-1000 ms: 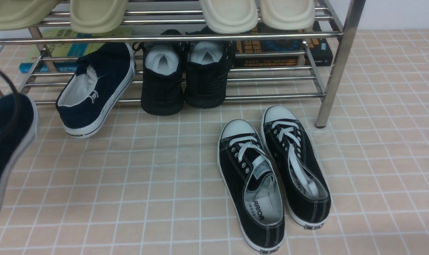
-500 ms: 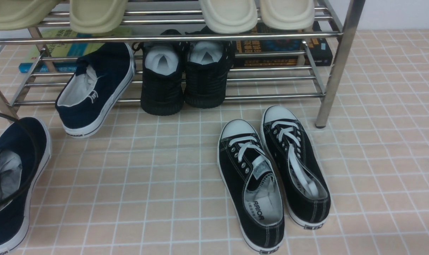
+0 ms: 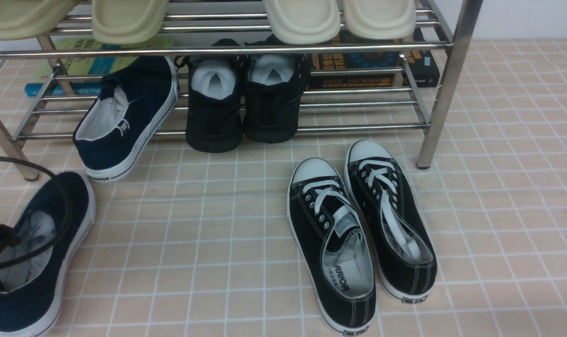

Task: Take the shoes off the shelf from the light coffee tablecloth by hand.
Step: 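Set the held shoe down on the floor in front of the rack with the left gripper, then grasp the leftmost shoe on the bottom shelf of the shoe rack with the left gripper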

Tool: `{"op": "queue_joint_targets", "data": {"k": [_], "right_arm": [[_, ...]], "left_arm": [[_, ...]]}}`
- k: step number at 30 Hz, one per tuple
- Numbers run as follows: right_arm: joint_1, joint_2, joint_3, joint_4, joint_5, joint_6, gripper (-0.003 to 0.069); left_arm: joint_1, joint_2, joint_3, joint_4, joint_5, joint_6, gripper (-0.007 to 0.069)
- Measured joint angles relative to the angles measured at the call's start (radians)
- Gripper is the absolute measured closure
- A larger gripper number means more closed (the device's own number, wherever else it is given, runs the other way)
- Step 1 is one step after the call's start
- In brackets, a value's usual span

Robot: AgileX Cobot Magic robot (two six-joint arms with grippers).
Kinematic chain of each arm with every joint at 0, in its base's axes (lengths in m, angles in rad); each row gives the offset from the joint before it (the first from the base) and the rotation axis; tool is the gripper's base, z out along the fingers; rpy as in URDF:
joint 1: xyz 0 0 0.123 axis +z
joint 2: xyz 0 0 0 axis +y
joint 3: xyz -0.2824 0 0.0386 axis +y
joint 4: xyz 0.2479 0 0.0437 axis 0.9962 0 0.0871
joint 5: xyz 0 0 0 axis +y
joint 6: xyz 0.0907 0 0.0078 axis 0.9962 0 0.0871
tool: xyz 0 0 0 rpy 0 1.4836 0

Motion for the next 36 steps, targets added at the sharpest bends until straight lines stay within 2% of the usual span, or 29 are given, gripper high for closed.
{"op": "queue_joint_targets", "data": {"k": [9,14,19,20,22,26,29,30,32,33,34,36], "right_arm": [[0.000,0.000,0.000,0.000,0.000,0.000,0.0420],[0.000,0.000,0.000,0.000,0.000,0.000,0.0420],[0.000,0.000,0.000,0.000,0.000,0.000,0.0420],[0.000,0.000,0.000,0.000,0.000,0.000,0.0420],[0.000,0.000,0.000,0.000,0.000,0.000,0.0420],[0.000,0.000,0.000,0.000,0.000,0.000,0.0420],[0.000,0.000,0.000,0.000,0.000,0.000,0.0420],[0.000,0.000,0.000,0.000,0.000,0.000,0.0420],[0.000,0.000,0.000,0.000,0.000,0.000,0.0420],[0.000,0.000,0.000,0.000,0.000,0.000,0.0420],[0.000,0.000,0.000,0.000,0.000,0.000,0.0420],[0.000,0.000,0.000,0.000,0.000,0.000,0.0420]], "left_arm": [[0.000,0.041,0.000,0.022,-0.044,0.010,0.0577],[0.000,0.042,-0.001,0.036,-0.039,0.040,0.0543],[0.000,0.042,-0.045,0.052,0.001,0.056,0.0442],[0.000,0.042,-0.075,0.068,0.022,0.056,0.0388],[0.000,0.042,-0.111,0.083,0.054,0.056,0.0345],[0.000,0.042,-0.231,0.104,0.154,0.058,0.0295],[0.000,0.042,-0.311,0.106,0.214,0.058,0.0307],[0.000,0.042,-0.350,0.103,0.252,0.058,0.0335],[0.000,0.042,-0.420,0.092,0.315,0.058,0.0412],[0.000,0.042,-0.420,0.092,0.321,0.058,0.0421],[0.000,0.042,-0.468,0.088,0.370,0.058,0.0498],[-0.005,0.044,-0.516,0.090,0.431,0.058,0.0575]]}}
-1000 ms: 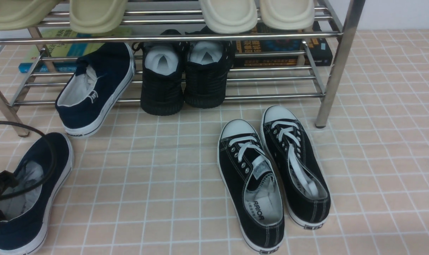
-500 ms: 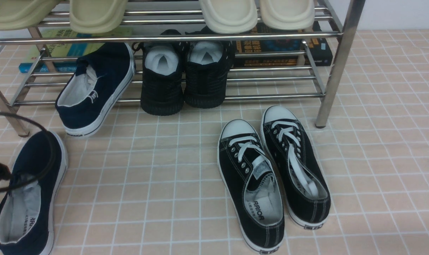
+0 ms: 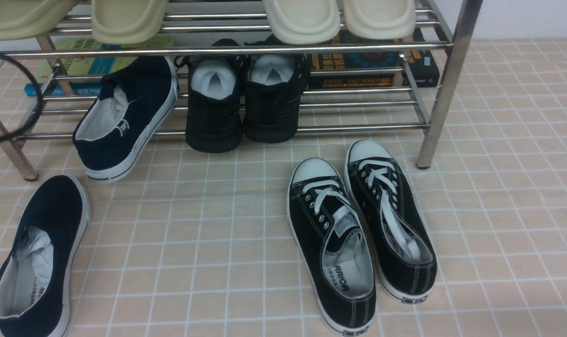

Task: Take the shoes off the shelf from the light coffee tablecloth by hand.
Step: 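Grasp the leftmost shoe on the bottom shelf of the shoe rack with the left gripper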

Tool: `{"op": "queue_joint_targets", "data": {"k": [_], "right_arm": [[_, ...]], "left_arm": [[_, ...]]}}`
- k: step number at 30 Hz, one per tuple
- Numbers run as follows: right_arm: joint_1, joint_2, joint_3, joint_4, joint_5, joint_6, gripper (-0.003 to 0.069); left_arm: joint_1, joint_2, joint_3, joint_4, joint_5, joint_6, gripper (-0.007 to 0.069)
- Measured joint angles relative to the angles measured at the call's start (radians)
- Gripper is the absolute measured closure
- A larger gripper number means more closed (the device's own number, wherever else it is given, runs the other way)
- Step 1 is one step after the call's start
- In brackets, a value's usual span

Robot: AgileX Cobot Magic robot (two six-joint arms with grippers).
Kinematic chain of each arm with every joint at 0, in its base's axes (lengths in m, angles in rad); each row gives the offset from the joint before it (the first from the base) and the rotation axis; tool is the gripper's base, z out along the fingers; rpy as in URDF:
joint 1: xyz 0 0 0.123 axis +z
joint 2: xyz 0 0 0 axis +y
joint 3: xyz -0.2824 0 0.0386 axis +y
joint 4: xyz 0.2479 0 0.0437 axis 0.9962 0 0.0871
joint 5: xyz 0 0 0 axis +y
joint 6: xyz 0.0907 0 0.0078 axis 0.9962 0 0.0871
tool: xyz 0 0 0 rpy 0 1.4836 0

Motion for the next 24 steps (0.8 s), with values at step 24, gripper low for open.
{"op": "queue_joint_targets", "data": {"k": [24], "right_arm": [[0.000,0.000,0.000,0.000,0.000,0.000,0.0420]], "left_arm": [[-0.340,0.398,-0.393,0.153,-0.003,-0.303,0.0365]]}}
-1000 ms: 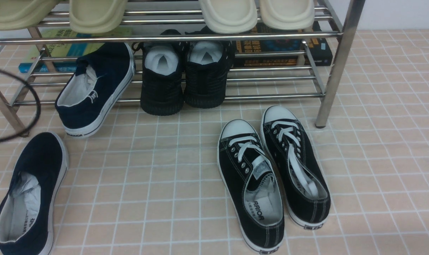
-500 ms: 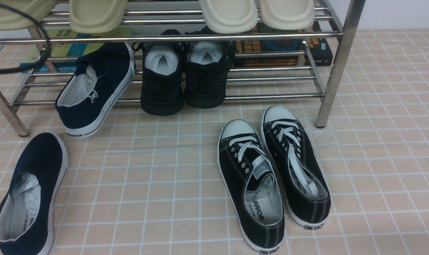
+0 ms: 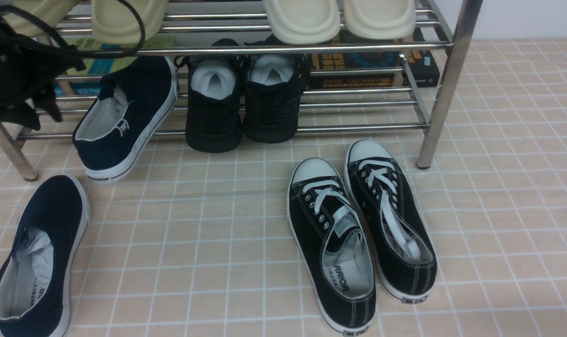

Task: Take the shoes off the shelf from the light coffee tablecloth by hand.
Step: 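Grasp the leftmost shoe on the bottom shelf of the shoe rack with the left gripper, then set the held shoe down on the floor in front of the rack with the left gripper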

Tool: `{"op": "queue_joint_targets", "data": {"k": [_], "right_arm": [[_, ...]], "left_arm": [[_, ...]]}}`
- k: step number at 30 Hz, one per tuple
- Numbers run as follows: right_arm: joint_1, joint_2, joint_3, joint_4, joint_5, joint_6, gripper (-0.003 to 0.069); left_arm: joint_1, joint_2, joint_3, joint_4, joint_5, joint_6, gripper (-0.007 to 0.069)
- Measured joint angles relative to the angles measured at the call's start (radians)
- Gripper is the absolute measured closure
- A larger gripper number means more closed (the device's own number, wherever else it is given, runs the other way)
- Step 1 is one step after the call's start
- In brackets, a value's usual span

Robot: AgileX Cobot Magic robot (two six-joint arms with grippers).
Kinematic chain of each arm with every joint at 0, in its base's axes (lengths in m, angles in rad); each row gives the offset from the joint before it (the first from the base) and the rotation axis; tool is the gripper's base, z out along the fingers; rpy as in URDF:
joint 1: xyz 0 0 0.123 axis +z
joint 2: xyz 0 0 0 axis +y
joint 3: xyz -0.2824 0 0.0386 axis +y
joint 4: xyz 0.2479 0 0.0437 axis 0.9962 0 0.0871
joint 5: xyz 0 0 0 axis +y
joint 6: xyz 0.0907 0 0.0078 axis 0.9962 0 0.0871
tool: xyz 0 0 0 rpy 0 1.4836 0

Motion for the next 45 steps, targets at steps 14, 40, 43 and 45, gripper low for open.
{"op": "queue_joint_targets", "data": {"k": [14,40,43,45], "right_arm": [[0.000,0.000,0.000,0.000,0.000,0.000,0.0420],[0.000,0.000,0.000,0.000,0.000,0.000,0.0420],[0.000,0.000,0.000,0.000,0.000,0.000,0.0420],[0.000,0.000,0.000,0.000,0.000,0.000,0.0420]], "left_arm": [[0.000,0.201,-0.005,0.015,-0.187,-0.034,0.0210],[-0.001,0.182,0.000,-0.100,0.016,-0.008,0.0591],[-0.001,0.128,0.000,-0.076,0.052,-0.008,0.0591],[-0.001,0.066,0.005,-0.056,0.072,-0.008,0.0591]]}}
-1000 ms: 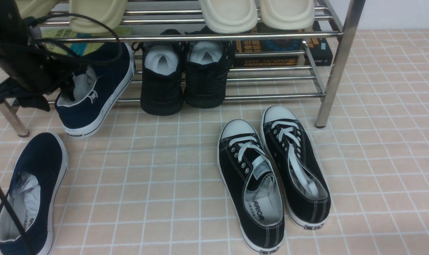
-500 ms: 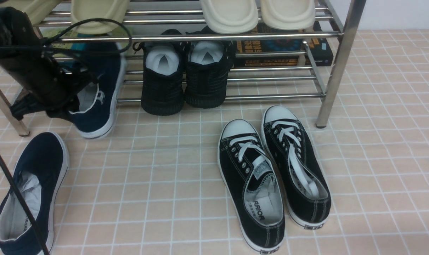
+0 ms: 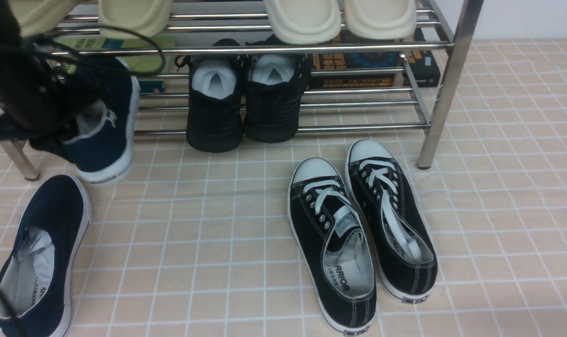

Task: Take the shoes off the shelf from the light coffee tablecloth by hand.
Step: 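Set the held shoe down on the floor in front of the rack with the left gripper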

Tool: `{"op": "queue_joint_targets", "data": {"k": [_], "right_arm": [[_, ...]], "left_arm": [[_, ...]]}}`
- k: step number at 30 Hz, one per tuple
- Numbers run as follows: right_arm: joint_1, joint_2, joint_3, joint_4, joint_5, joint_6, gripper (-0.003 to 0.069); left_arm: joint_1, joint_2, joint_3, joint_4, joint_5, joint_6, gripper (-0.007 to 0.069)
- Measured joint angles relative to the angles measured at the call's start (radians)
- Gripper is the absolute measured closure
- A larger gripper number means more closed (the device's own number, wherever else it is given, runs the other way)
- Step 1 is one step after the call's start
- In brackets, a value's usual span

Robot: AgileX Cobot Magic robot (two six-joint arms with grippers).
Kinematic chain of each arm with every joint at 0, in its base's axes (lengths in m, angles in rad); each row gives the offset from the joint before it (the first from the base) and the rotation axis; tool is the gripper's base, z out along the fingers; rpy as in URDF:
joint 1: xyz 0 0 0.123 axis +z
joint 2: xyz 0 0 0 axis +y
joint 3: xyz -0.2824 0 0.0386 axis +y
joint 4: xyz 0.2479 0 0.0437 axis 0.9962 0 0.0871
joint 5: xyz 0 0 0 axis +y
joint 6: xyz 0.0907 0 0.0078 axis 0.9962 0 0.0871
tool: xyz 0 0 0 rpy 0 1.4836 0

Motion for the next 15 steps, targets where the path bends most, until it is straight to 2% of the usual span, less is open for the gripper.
{"op": "queue_joint_targets", "data": {"k": [7,9,15], "right_arm": [[0.000,0.000,0.000,0.000,0.000,0.000,0.0420],[0.000,0.000,0.000,0.000,0.000,0.000,0.0420],[0.000,0.000,0.000,0.000,0.000,0.000,0.0420]], "left_arm": [[0.000,-0.152,0.162,-0.020,-0.029,-0.004,0.0591],[0.000,-0.220,0.293,-0.033,-0.074,-0.004,0.0591],[0.000,-0.309,0.515,-0.049,-0.140,0.027,0.0591]]}}
